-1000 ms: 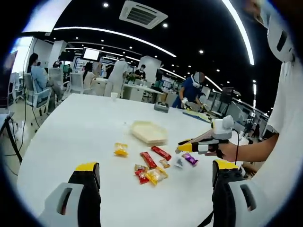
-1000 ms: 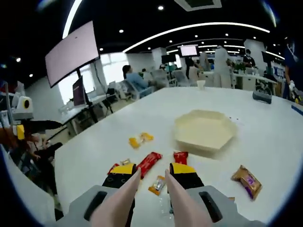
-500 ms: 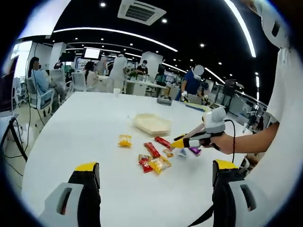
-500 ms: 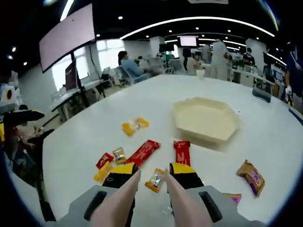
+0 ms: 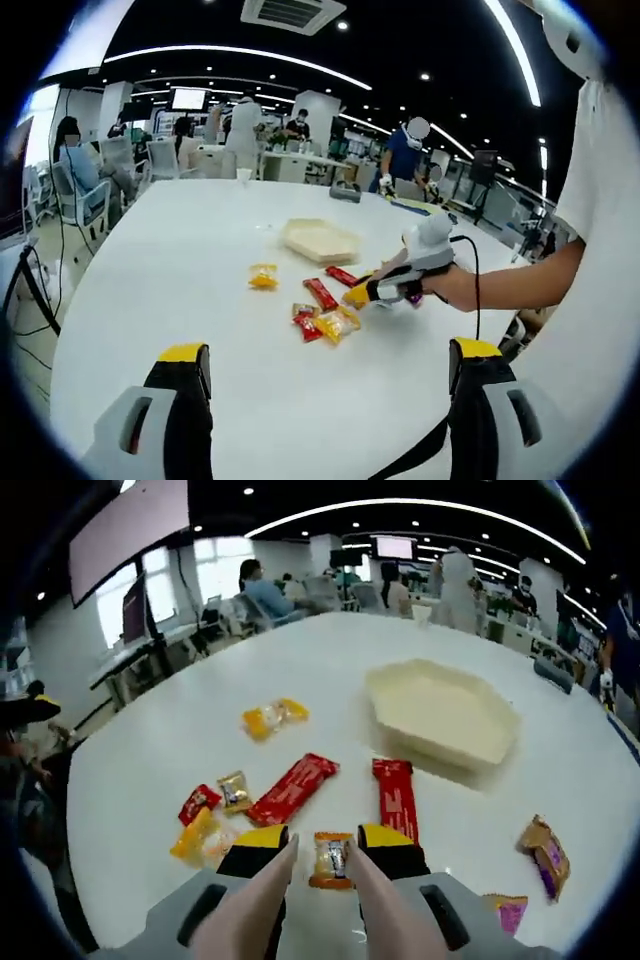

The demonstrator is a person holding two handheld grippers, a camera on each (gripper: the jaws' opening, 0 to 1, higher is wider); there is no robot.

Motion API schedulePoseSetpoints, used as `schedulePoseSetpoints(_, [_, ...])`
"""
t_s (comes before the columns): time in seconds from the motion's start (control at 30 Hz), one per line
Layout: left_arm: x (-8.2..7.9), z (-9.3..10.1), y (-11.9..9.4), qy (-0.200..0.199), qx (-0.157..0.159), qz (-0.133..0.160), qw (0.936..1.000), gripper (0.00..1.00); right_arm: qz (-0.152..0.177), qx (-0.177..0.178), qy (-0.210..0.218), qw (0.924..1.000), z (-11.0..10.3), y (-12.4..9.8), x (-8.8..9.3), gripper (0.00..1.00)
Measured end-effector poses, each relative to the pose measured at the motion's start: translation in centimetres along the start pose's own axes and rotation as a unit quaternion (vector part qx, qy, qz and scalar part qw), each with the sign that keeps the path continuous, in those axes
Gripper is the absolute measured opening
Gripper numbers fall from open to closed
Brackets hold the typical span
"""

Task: Place the target food into the container with the food tongs after gripping and lifting it, then release it inside without dropping or visibly crushing the food.

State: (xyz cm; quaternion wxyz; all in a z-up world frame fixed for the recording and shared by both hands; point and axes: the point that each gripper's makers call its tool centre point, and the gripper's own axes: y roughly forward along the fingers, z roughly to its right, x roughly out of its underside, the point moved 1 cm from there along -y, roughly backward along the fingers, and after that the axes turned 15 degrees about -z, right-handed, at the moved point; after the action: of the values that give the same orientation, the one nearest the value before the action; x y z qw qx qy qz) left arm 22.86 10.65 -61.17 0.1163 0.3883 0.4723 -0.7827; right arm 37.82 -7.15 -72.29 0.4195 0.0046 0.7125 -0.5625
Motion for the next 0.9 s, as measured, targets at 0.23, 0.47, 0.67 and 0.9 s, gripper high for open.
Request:
schedulePoseSetpoints(0.23, [-0.6,-0.1,0.2,-0.007,0.015,0.005,0.9999,1.0,0.015,-0.006,-0.034,0.9993,0.3,-0.4,-0.1,0.27])
schedulePoseSetpoints(0.47, [-1.3,0.2,0.1,-0.003,0.017,0.013,0.9998,1.0,-0.006,-0.018,-0.046,0.9987,0.3,0.3,0.6,0.24])
schedulePoseSetpoints(0.67, [-1.6,0.1,-0.1,0.008,0.017,0.013,0.9997,0.99,-0.013,-0.02,-0.04,0.9989,0.4,0.5,0.7,0.16])
schedulePoseSetpoints(0.9, [-2.1,0.2,-0.5,-0.006,0.009,0.03,0.9995,0.99,-0.016,-0.034,-0.037,0.9986,0.6,0.5,0.7,0.18])
